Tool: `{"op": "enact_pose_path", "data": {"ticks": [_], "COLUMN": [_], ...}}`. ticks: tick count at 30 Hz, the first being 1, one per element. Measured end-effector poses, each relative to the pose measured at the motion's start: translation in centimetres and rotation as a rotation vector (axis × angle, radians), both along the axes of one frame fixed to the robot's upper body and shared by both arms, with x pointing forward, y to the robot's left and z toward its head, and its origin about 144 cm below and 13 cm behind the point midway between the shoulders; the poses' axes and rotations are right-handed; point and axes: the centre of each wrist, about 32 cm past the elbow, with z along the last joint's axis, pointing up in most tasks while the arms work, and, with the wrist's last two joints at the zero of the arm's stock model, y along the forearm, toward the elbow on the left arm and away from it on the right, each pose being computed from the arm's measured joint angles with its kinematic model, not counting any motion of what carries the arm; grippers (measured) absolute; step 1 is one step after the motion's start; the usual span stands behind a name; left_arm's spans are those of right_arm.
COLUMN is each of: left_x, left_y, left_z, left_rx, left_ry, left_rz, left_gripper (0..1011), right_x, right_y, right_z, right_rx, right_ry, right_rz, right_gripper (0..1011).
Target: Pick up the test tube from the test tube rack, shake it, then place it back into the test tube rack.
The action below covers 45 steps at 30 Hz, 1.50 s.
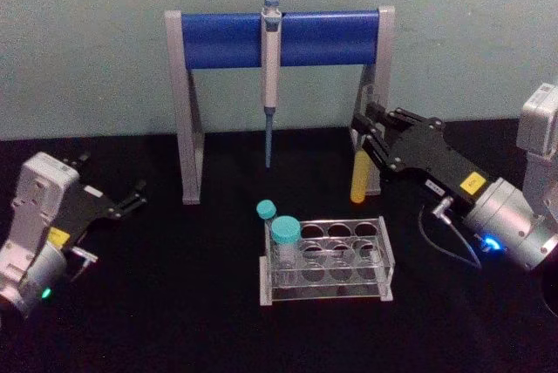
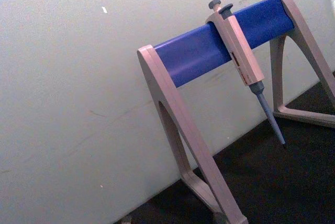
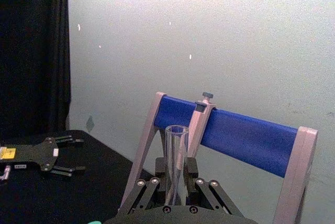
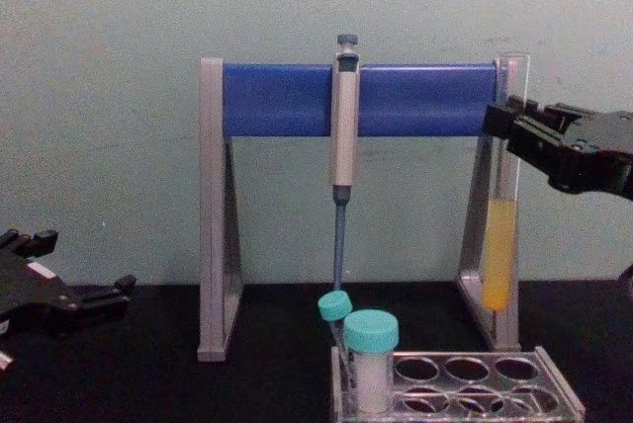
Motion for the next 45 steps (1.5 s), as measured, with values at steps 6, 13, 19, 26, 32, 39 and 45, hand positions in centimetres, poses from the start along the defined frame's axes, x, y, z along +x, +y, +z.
{"op": "enact_pose_path", "data": {"ticks": [6, 13, 19, 26, 32, 39, 45], "left_x": [0.0, 0.0, 0.0, 0.0, 0.0, 0.0, 0.0], "left_y": [0.0, 0.0, 0.0, 0.0, 0.0, 0.0, 0.0], "left_z": [0.0, 0.0, 0.0, 0.0, 0.0, 0.0, 0.0], "left_rx": [0.0, 0.0, 0.0, 0.0, 0.0, 0.0, 0.0], "left_ry": [0.0, 0.0, 0.0, 0.0, 0.0, 0.0, 0.0], "left_rz": [0.0, 0.0, 0.0, 0.0, 0.0, 0.0, 0.0], "left_gripper": [1001, 1001, 1001, 1001, 1001, 1001, 1001], "right_x": [0.4, 0.8, 0.4, -0.9, -2.4, -2.8, -2.0], "right_y": [0.2, 0.1, -0.6, -1.9, -3.0, -2.9, -1.5], "right_z": [-0.3, -0.2, 0.7, 1.8, 2.7, 3.6, 3.7], "right_rx": [0.012, 0.047, 0.041, -0.015, -0.088, -0.185, -0.229], "right_ry": [0.006, 0.041, 0.118, 0.186, 0.187, 0.119, 0.056], "right_rz": [0.028, 0.106, 0.175, 0.174, 0.078, -0.058, -0.118], "right_gripper": [223, 223, 223, 223, 223, 223, 223]}}
